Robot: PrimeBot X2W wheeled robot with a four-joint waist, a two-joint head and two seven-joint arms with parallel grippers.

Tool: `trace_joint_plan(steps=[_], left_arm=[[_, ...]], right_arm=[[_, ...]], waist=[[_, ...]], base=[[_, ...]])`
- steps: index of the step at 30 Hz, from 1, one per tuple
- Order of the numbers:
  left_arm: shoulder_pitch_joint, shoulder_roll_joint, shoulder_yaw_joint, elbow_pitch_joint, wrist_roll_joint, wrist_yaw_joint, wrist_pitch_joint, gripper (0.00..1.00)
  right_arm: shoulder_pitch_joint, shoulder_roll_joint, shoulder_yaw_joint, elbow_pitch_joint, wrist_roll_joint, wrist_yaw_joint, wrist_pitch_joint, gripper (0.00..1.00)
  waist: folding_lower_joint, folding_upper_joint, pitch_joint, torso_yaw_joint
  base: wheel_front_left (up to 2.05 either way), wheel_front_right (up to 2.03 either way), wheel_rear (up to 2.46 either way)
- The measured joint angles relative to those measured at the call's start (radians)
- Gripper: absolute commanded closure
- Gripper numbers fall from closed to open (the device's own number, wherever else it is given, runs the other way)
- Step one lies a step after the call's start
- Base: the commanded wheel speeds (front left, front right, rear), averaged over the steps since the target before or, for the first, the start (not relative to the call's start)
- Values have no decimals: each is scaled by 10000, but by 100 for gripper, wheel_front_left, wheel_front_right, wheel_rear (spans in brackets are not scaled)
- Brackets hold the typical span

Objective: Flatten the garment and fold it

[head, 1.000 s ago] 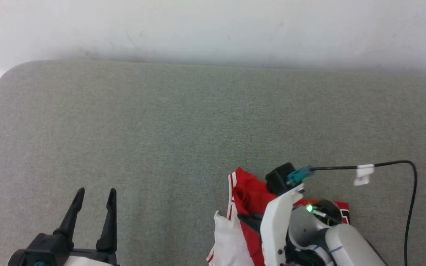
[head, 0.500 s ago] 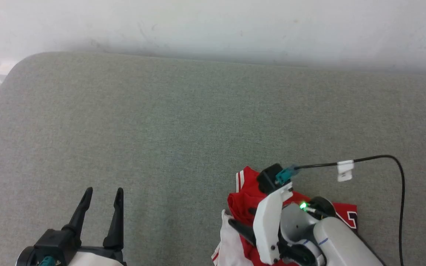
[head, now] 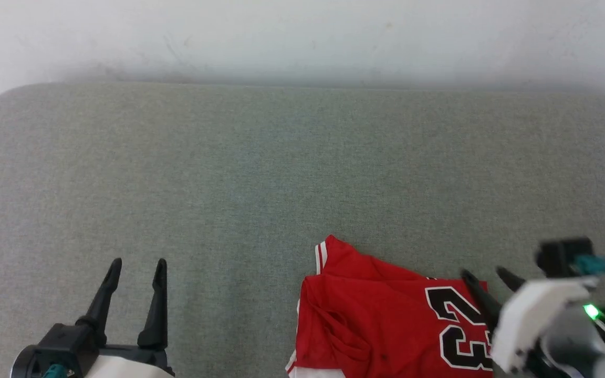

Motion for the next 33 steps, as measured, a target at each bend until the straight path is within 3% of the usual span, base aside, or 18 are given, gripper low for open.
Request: trace_joint_plan(steps=[7, 22, 23, 24, 27, 33], left_arm=[[24, 146, 82, -140, -8, 4, -2, 0], [13, 339, 0, -265, -8, 4, 184, 0], [12, 341, -21, -265, -8, 4, 194, 0], [12, 341, -40, -263, -8, 4, 213, 0], [3, 341, -82, -261, -8, 4, 222, 0], [-20, 353, -81, -265, -8, 6, 221, 0]], right_arm=[[1841, -17, -1076, -612, 514, 0, -259, 0], [1913, -40, -497, 1321, 1496, 0, -984, 0], [1868, -56, -481, 1430, 1503, 0, -1049, 16], [1827, -65, -458, 1534, 1517, 0, -1103, 55], [1662, -79, -412, 1824, 1555, 0, -1344, 100], [1357, -15, -359, 1985, 1289, 6, -1501, 100]], waist=[[1, 0, 279, -195], [0, 0, 366, -49], [0, 0, 352, -28], [0, 0, 334, -9], [0, 1, 279, 19], [0, 0, 260, -107]], base=[[0, 0, 0], [0, 0, 0], [0, 0, 0], [0, 0, 0], [0, 0, 0], [0, 0, 0]])
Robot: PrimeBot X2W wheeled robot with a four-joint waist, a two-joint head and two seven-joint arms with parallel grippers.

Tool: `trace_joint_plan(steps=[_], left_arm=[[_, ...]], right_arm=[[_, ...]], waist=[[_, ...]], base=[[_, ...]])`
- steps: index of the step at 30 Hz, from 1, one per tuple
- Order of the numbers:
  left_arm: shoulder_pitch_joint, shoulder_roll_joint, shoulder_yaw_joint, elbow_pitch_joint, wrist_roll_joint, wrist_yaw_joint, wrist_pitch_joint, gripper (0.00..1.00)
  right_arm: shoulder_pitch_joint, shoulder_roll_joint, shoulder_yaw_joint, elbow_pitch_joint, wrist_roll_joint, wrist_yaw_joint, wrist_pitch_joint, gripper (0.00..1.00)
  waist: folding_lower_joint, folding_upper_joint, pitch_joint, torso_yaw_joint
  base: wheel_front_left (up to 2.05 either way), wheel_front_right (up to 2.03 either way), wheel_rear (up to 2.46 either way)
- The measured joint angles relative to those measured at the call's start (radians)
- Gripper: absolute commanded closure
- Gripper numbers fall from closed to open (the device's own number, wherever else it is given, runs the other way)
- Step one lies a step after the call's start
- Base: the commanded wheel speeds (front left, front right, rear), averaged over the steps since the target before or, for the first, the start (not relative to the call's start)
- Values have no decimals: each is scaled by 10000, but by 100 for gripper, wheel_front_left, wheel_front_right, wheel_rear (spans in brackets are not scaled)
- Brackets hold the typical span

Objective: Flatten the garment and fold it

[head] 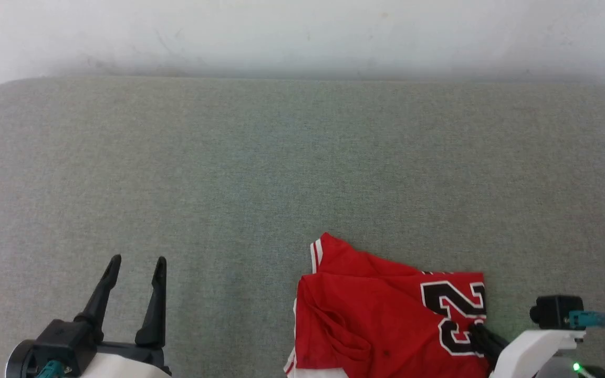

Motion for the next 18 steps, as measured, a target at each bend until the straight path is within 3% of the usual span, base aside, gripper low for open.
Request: trace_joint_plan(steps=[7, 18], left_arm=[[-161, 21, 44, -146, 42, 8, -92, 0], [-949, 328, 153, -366, 130, -173, -130, 0]], right_arm=[[-1120, 29, -491, -671, -1104, -4, 219, 100], [-3374, -140, -1791, -1120, -3384, -4, 1682, 100]], waist=[[0, 0, 131, -358], [1, 0, 1004, -877]], base=[[0, 0, 0], [0, 0, 0]])
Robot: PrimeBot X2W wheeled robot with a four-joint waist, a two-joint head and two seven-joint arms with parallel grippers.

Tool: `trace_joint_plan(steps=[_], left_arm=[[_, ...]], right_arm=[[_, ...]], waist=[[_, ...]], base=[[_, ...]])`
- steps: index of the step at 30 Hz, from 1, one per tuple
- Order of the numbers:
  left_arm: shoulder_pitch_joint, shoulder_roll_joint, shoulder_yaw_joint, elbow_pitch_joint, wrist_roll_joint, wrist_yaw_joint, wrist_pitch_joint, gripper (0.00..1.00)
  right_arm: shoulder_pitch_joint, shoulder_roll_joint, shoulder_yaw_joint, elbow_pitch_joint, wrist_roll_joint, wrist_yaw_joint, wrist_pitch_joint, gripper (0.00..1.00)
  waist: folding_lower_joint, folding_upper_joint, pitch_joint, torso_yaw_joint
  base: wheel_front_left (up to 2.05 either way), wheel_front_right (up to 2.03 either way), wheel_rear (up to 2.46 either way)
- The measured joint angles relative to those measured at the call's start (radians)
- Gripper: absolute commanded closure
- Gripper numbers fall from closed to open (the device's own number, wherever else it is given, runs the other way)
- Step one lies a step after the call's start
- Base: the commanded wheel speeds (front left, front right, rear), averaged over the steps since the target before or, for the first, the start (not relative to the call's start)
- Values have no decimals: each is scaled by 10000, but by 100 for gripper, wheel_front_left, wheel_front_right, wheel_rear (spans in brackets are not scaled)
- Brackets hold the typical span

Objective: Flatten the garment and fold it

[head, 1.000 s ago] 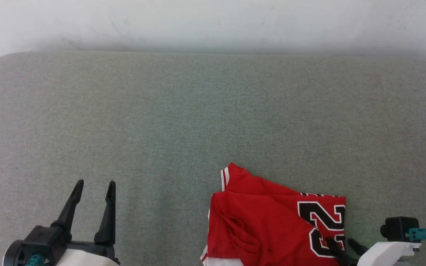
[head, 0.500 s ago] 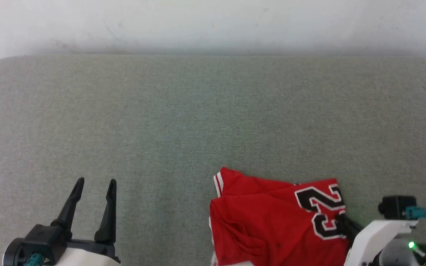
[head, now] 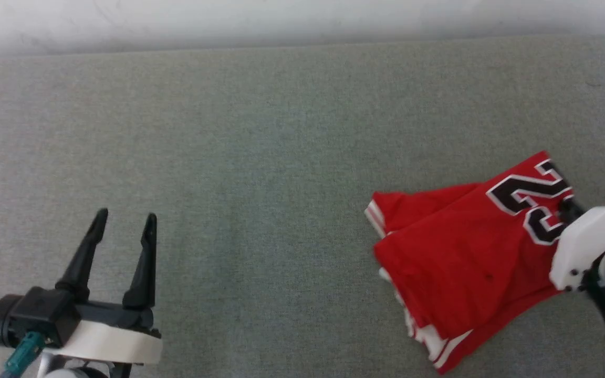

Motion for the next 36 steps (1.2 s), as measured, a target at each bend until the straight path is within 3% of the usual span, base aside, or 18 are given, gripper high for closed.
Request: trace_joint_plan(steps=[5, 16, 23, 29, 33, 34, 35, 36], left_arm=[[-484, 232, 52, -136, 27, -102, 13, 0], [-1360, 596, 263, -694, 309, -276, -4, 0], [-1880, 504, 265, -961, 552, -378, -113, 0], [-1969, 330, 483, -1055, 646, -627, -184, 0], [-1979, 128, 709, -1149, 740, -817, -192, 0], [-1979, 86, 771, -1149, 771, -872, -192, 0], [-1979, 4, 846, -1152, 771, -899, -192, 0], [-1979, -94, 918, -1162, 771, -943, -192, 0]], right_arm=[[-678, -460, -794, -128, -612, 0, 541, 100], [-1470, -2132, -1931, -102, -1824, 0, 786, 100], [-1620, -2569, -2236, 146, -2452, 0, 508, 100], [-1780, -2474, -2378, 420, -2754, 0, 330, 100], [-1811, -2079, -2497, 460, -2968, 0, 240, 49], [-1814, -2013, -2512, 472, -2995, 0, 228, 15], [-1819, -1958, -2518, 487, -3041, 0, 209, 0], [-1825, -1912, -2518, 497, -3066, 0, 169, 0]], waist=[[1, 0, 614, -178], [1, 0, 2059, -486], [1, 0, 2840, -577], [0, 0, 3329, -570], [0, 0, 3497, -530], [0, 0, 3517, -521], [0, 0, 3522, -517], [0, 0, 3515, -519]], base=[[0, 0, 0], [0, 0, 0], [0, 0, 0], [0, 0, 0], [0, 0, 0], [0, 0, 0], [0, 0, 0], [0, 0, 0]])
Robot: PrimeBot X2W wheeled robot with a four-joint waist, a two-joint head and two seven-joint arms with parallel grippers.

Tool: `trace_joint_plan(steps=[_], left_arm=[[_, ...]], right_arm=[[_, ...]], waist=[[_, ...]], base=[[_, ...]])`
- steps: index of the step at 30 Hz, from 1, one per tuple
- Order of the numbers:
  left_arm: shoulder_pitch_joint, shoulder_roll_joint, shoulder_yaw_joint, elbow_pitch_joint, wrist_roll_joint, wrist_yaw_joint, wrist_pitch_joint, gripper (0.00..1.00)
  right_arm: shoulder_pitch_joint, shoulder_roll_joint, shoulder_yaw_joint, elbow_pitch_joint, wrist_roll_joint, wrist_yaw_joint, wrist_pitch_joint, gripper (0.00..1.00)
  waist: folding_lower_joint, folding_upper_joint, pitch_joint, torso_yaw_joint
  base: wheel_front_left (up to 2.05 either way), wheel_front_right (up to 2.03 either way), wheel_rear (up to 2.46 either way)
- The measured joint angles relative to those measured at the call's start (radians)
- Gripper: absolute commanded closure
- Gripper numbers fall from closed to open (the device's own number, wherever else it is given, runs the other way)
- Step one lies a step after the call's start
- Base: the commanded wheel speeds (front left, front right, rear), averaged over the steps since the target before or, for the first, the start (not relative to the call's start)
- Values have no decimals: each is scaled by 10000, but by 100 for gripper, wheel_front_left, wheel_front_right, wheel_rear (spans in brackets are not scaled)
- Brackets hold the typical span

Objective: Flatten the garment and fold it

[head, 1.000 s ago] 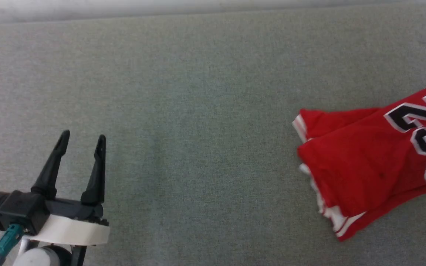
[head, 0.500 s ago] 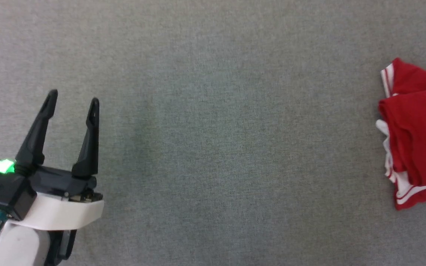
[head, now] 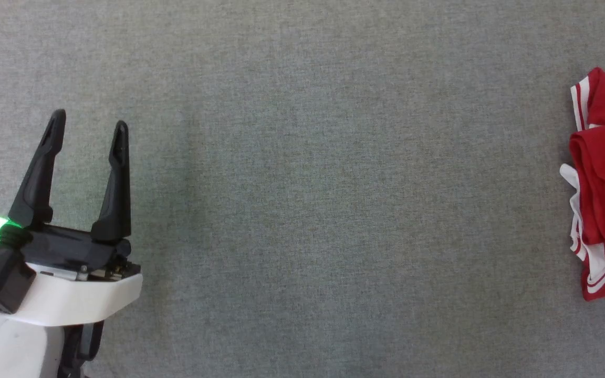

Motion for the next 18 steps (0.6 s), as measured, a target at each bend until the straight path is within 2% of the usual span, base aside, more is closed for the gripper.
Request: trace_joint_plan(steps=[9, 13, 18], left_arm=[[77, -895, 594, 228, -291, -564, -2, 0], [275, -1218, 721, 550, -314, -813, -2, 0], [795, -1615, 859, 1131, -552, -813, -2, 0]], right_arm=[[-53, 280, -138, 33, 71, 0, -527, 0], [-39, 648, -209, -234, 502, -2, -1304, 0], [328, 1356, 203, -750, 1120, 0, -2439, 0]], waist=[[-1, 0, -474, -6], [-2, 0, -907, 37], [-2, 0, -1621, 113]], base=[[0, 0, 0], [0, 0, 0], [0, 0, 0]])
